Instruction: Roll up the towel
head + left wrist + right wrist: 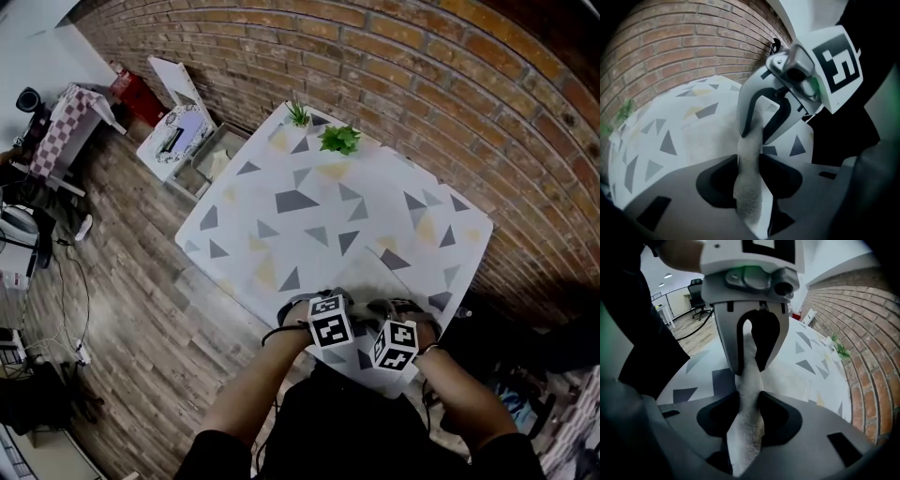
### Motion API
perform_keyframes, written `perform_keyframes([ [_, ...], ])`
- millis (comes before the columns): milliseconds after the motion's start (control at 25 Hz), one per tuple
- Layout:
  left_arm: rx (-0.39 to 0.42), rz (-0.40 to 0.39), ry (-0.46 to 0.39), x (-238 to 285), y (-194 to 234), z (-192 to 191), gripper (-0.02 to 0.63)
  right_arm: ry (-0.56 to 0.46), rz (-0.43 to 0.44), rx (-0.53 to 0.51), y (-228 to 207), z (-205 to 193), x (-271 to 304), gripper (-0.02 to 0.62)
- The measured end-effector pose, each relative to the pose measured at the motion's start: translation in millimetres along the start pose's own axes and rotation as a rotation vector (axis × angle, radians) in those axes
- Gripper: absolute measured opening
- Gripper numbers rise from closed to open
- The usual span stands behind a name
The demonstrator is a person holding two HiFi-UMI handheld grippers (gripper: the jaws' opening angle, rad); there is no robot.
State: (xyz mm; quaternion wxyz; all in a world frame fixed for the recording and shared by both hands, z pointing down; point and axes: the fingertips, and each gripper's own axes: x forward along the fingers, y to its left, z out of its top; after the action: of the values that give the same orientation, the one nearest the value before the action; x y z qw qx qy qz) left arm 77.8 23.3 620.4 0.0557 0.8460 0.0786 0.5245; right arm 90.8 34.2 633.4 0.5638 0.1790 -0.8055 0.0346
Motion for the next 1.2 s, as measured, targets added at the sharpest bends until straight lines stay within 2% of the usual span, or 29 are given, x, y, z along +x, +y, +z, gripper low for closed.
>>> perform_keyframes([
  [160, 0.154, 0.163, 0.025, -7, 3, 2, 0.192, 0.016, 0.023, 0.016, -13, 2, 5, 0.101],
  [240, 0.218, 0.223, 0.038, -7, 0, 2, 0.198, 0.015, 0.056, 0.047, -16, 3, 7, 0.093],
  [320, 0.249, 0.261, 0.049, -6, -2, -1, 0.202, 0.005, 0.104, 0.109, -19, 3, 8, 0.089],
  [480, 0.223, 0.293, 0.065, 3, 7, -8, 0.204, -0.017, 0.151, 0.199, -30, 5, 8, 0.102],
  [560, 0.199, 0.295, 0.067, 7, 14, -9, 0.202, -0.022, 0.127, 0.191, -35, 6, 6, 0.131],
  [640, 0.178, 0.289, 0.062, 7, 20, -8, 0.161, -0.039, 0.102, 0.18, -39, 10, -1, 0.155],
  [720, 0.155, 0.269, 0.056, 6, 24, -7, 0.131, -0.072, 0.097, 0.178, -38, 16, -10, 0.158],
  [840, 0.128, 0.215, 0.055, 6, 26, -5, 0.12, -0.101, 0.089, 0.147, -33, 22, -16, 0.158],
  [1000, 0.102, 0.161, 0.059, 3, 32, -5, 0.126, -0.063, 0.066, 0.112, -31, 15, -4, 0.156],
  [1200, 0.142, 0.23, 0.055, -7, 44, 0, 0.189, -0.039, 0.051, 0.125, -46, 12, 4, 0.128],
])
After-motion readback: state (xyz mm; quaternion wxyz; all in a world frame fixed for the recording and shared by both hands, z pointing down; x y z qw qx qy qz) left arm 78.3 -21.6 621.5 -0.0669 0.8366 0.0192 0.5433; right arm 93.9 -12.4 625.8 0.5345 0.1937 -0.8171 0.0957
